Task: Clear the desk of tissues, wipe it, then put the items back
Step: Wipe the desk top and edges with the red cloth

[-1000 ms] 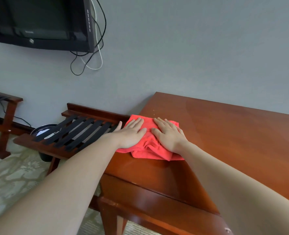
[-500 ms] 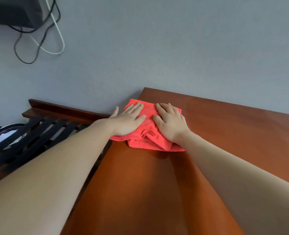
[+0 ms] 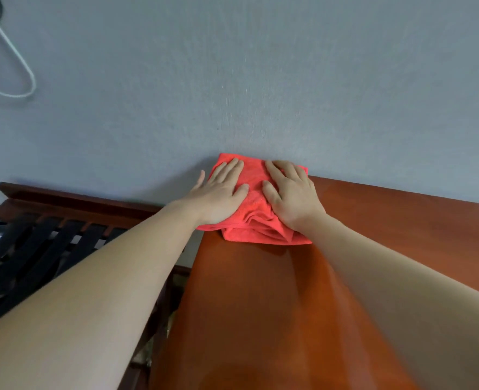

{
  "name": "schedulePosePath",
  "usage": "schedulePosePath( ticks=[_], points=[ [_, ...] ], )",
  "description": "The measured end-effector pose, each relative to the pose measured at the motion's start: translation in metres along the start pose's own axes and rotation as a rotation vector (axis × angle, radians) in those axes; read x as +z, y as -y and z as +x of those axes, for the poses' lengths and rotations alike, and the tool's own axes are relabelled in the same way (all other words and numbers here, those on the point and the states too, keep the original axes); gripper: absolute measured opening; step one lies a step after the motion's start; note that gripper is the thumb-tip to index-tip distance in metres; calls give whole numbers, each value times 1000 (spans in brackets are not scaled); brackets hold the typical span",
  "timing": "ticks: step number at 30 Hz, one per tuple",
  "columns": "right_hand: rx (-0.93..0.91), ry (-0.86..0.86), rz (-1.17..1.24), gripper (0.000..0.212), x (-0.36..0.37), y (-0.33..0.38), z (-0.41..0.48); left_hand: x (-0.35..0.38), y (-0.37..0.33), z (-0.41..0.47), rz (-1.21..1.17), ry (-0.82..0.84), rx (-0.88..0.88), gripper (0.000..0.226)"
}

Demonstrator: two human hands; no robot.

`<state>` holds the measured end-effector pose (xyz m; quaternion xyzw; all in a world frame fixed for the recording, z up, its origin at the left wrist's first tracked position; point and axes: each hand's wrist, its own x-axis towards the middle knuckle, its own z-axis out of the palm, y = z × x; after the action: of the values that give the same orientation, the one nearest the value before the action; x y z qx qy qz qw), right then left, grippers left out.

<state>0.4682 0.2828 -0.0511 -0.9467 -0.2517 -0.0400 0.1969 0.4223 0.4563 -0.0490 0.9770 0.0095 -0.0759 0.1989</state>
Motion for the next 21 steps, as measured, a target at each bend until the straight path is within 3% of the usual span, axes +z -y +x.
schedulePosePath(
  ticks=[7, 21],
  points=[
    [13, -11, 2, 53, -4, -23, 17, -1, -6, 31, 28, -49, 16, 60],
    [52, 8, 40, 52, -22, -51, -28, 22, -59, -3, 63, -45, 36, 58]
  ],
)
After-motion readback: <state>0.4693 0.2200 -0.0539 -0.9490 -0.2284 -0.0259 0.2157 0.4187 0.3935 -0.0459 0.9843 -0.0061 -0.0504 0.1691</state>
